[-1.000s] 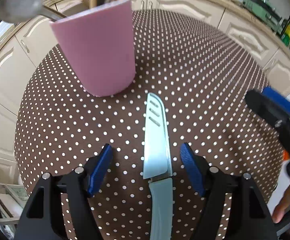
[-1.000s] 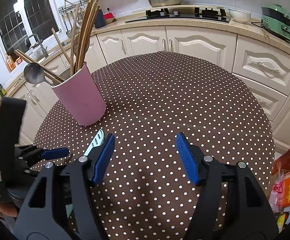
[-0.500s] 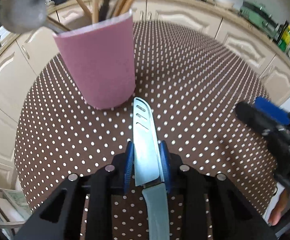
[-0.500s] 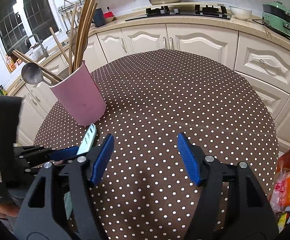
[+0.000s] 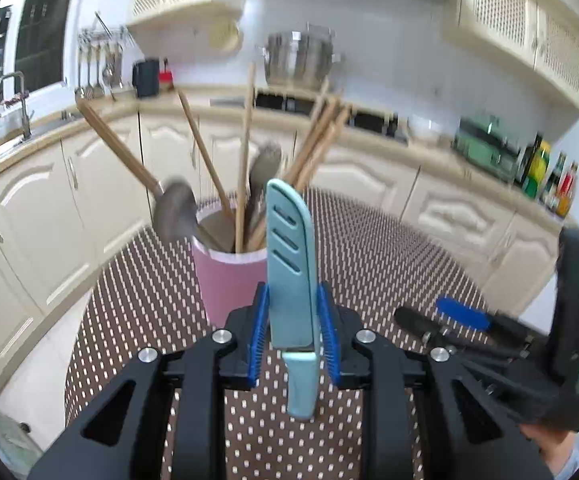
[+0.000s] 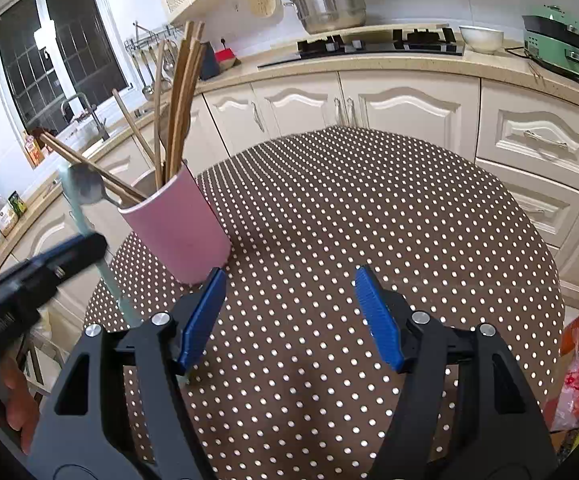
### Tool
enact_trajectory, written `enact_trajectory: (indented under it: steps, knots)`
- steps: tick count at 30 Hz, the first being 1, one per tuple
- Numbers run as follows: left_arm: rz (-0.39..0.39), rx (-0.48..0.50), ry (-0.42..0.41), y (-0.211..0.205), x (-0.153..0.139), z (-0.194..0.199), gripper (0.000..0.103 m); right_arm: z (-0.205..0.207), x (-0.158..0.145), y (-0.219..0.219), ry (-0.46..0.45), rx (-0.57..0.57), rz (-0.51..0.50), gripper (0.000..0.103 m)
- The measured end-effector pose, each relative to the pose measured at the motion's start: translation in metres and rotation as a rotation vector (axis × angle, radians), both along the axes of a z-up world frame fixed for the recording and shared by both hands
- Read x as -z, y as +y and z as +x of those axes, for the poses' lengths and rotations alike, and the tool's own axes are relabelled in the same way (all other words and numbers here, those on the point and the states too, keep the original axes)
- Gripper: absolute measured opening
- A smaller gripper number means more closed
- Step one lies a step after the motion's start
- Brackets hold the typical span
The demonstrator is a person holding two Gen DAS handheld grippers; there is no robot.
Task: Organize utensils
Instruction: 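Lift the knife blade-up and lower it into the pink cup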
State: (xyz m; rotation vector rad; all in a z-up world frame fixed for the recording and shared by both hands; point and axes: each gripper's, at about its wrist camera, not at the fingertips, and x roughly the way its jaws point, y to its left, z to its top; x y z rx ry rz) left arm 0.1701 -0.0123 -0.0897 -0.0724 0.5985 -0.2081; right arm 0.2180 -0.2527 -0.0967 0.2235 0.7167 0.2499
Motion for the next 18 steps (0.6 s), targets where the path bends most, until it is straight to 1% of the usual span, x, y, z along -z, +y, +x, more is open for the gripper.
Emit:
enact_trajectory:
  steps: [3, 4, 9, 14, 18]
  knots:
    - [-0.003, -0.032, -0.086, 0.007, -0.02, -0.005, 0.024, 0.004, -0.006, 0.003, -0.025, -0.003, 0.01, 0.067]
    - [-0.006, -0.04, -0.103, 0.005, -0.023, -0.003, 0.024, 0.006, -0.007, 0.004, -0.03, -0.009, 0.014, 0.067]
    - [-0.016, -0.084, -0.202, 0.007, -0.057, -0.001, 0.024, 0.016, -0.018, 0.009, -0.059, -0.017, 0.041, 0.067]
    - [-0.027, -0.121, -0.264, 0.014, -0.081, 0.009, 0.024, 0.029, -0.038, 0.014, -0.116, -0.02, 0.069, 0.068]
    - [-0.032, -0.143, -0.276, 0.015, -0.087, 0.018, 0.024, 0.041, -0.05, 0.023, -0.149, -0.033, 0.077, 0.068]
